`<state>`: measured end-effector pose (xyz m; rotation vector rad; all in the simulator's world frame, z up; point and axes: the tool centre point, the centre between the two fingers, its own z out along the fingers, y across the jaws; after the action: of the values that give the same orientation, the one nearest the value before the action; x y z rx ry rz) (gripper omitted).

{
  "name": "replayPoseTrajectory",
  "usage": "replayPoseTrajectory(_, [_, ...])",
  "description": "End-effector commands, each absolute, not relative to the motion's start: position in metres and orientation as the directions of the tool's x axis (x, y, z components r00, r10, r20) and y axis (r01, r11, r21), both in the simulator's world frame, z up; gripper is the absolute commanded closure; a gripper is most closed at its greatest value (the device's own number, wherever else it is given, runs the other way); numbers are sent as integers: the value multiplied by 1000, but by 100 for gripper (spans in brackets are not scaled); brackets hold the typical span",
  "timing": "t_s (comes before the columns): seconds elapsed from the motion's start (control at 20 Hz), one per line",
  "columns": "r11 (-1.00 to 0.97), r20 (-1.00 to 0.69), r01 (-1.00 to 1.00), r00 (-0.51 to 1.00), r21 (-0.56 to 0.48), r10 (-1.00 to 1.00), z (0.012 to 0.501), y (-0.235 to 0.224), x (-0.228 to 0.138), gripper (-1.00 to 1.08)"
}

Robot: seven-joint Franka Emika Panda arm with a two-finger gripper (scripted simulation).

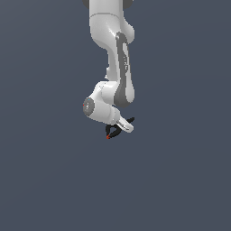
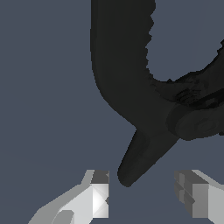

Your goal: Pick up the object and move it to a goal position.

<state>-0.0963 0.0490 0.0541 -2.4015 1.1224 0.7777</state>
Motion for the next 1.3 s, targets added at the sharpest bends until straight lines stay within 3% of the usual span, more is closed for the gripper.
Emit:
replayPoseTrajectory(0.0, [-560, -667, -825, 462, -80, -585, 50, 56, -102, -20])
replayPoseTrajectory(0.45, [-463, -743, -886, 328, -27, -584, 43, 70, -113, -20])
replayPoseTrajectory(1.25, [-456, -747, -890, 318, -22, -584, 22, 90, -124, -20])
